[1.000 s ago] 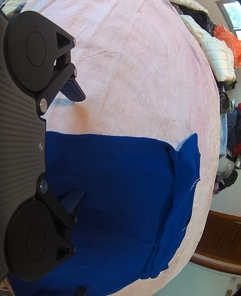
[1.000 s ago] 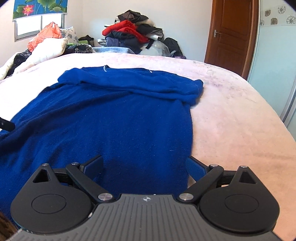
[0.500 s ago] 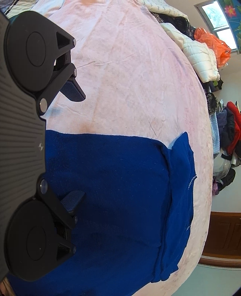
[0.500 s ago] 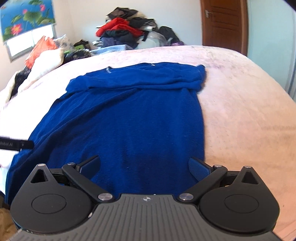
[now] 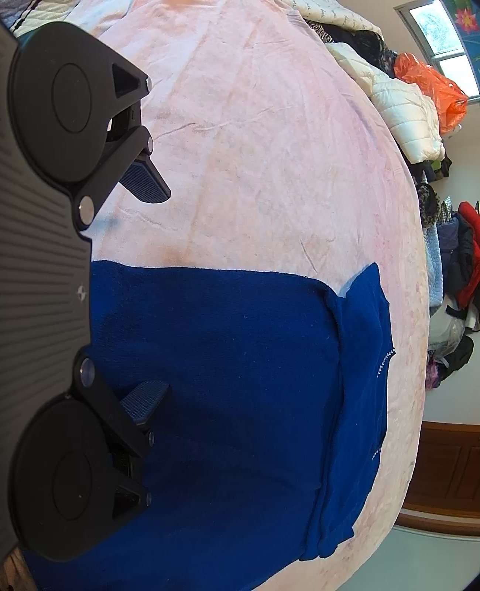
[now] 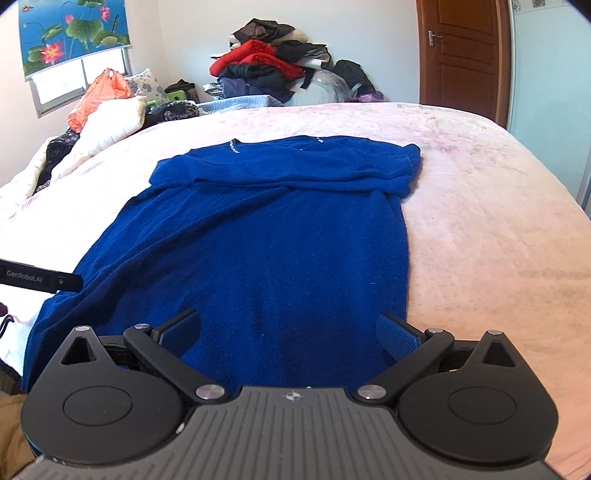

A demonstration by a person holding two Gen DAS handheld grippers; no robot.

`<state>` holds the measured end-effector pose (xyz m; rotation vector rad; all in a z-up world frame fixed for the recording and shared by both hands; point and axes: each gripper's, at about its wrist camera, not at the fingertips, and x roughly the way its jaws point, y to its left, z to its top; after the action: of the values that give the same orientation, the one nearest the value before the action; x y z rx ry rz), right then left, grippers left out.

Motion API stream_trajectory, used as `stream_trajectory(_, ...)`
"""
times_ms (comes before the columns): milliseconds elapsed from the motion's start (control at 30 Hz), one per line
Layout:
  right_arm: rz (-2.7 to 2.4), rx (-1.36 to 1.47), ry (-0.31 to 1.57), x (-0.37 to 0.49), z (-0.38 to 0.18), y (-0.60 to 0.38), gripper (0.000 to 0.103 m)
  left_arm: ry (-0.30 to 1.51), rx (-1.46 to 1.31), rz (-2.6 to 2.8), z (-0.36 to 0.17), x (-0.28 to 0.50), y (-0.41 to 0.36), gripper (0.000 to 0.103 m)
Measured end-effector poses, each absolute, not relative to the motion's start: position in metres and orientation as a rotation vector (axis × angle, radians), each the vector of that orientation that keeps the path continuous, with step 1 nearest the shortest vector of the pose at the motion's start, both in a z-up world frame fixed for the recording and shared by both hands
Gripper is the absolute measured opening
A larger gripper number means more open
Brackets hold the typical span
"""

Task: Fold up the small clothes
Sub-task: 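Move both open grippers down to the sweater's hem, then close the left gripper on the hem while the right gripper closes beside it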

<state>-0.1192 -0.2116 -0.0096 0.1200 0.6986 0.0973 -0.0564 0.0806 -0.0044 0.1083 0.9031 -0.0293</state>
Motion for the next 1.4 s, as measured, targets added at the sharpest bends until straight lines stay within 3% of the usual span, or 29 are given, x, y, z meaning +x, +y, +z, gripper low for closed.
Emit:
stream_trajectory(367,0.187,0.194,0.717,-0.141,-0.011,-0.25,0.101,0.931,0.041,-0.188,0.002,-0.074,0.124,0.103)
stream_trajectory(600,0.212,0.293,0.807,-0.155,-0.014,-0.279,0.089,1.049,-0.146,-0.316,-0.01,-0.078,0.161,0.102)
stream_trajectory(767,0.199,0.333,0.87,-0.166,-0.022,-0.292,0.079,1.08,-0.195,-0.422,-0.017,-0.087,0.157,0.102)
stream_trajectory(1267,0.455,0.451,0.895,-0.164,-0.034,-0.27,0.075,1.094,-0.254,-0.539,-0.02,-0.094,0.14,0.102)
stream_trajectory(1333,0.476,0.432,0.892,-0.16,-0.033,-0.259,0.074,1.092,-0.243,-0.559,-0.02,-0.095,0.135,0.096)
stream_trajectory(1367,0.487,0.418,0.891,-0.158,-0.032,-0.254,0.074,1.086,-0.226,-0.559,-0.019,-0.095,0.131,0.088)
stream_trajectory(1400,0.495,0.407,0.891,-0.154,-0.031,-0.249,0.072,1.083,-0.208,-0.561,-0.018,-0.095,0.128,0.074)
